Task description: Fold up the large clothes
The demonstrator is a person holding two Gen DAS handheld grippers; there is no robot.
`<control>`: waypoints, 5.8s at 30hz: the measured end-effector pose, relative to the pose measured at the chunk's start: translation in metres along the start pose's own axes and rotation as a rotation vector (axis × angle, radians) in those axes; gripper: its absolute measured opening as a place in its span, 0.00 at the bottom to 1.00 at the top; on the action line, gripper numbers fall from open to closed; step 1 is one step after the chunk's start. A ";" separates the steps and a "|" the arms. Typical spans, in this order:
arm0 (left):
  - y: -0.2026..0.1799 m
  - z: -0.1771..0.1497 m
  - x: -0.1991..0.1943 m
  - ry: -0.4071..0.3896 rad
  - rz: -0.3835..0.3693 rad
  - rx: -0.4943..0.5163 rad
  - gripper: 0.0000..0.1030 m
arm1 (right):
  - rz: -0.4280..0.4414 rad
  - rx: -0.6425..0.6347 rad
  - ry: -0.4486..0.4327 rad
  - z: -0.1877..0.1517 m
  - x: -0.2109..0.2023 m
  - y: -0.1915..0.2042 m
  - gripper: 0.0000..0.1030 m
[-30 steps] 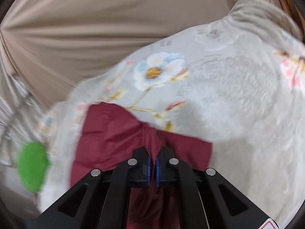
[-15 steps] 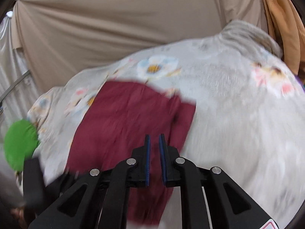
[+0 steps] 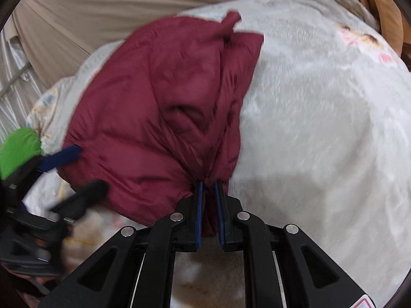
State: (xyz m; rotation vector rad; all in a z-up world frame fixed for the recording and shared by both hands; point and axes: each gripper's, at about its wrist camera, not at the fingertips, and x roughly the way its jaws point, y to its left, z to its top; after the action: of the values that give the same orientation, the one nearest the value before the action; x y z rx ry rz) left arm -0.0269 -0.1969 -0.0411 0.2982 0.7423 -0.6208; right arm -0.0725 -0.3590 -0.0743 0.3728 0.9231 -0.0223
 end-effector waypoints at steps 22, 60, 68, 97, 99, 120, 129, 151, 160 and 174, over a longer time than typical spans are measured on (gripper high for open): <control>0.159 0.040 0.049 0.093 -0.183 -0.448 0.90 | 0.191 0.205 -0.150 0.070 -0.039 -0.009 0.62; 0.146 0.076 0.007 -0.154 -0.294 -0.285 0.40 | 0.225 0.025 -0.203 0.091 -0.026 0.040 0.21; 0.171 0.126 -0.125 -0.570 -0.207 -0.145 0.40 | 0.302 -0.238 -0.541 0.147 -0.121 0.118 0.21; 0.367 0.081 0.037 -0.309 -0.017 -0.405 0.63 | 0.268 -0.111 -0.282 0.221 0.126 0.154 0.31; 0.357 0.083 0.033 -0.280 -0.035 -0.408 0.63 | 0.258 -0.174 -0.268 0.226 0.125 0.177 0.17; 0.307 0.041 0.069 -0.173 0.258 -0.378 0.65 | 0.173 -0.169 -0.209 0.189 0.146 0.183 0.00; 0.323 0.091 0.064 -0.225 0.306 -0.409 0.68 | 0.097 -0.162 -0.269 0.285 0.163 0.211 0.00; 0.270 0.033 0.051 -0.163 0.330 -0.412 0.92 | -0.035 -0.136 -0.218 0.151 0.115 0.183 0.21; 0.217 -0.003 0.059 -0.098 0.396 -0.334 0.92 | -0.119 -0.154 -0.161 0.069 0.120 0.188 0.39; 0.213 -0.009 0.056 -0.118 0.469 -0.364 0.92 | -0.200 -0.190 -0.209 0.059 0.121 0.194 0.42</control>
State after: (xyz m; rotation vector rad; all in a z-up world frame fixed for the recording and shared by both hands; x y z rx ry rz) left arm 0.1322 -0.0494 -0.0787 0.0899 0.6284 -0.0538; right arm 0.0810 -0.1797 -0.0772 0.0976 0.7452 -0.1533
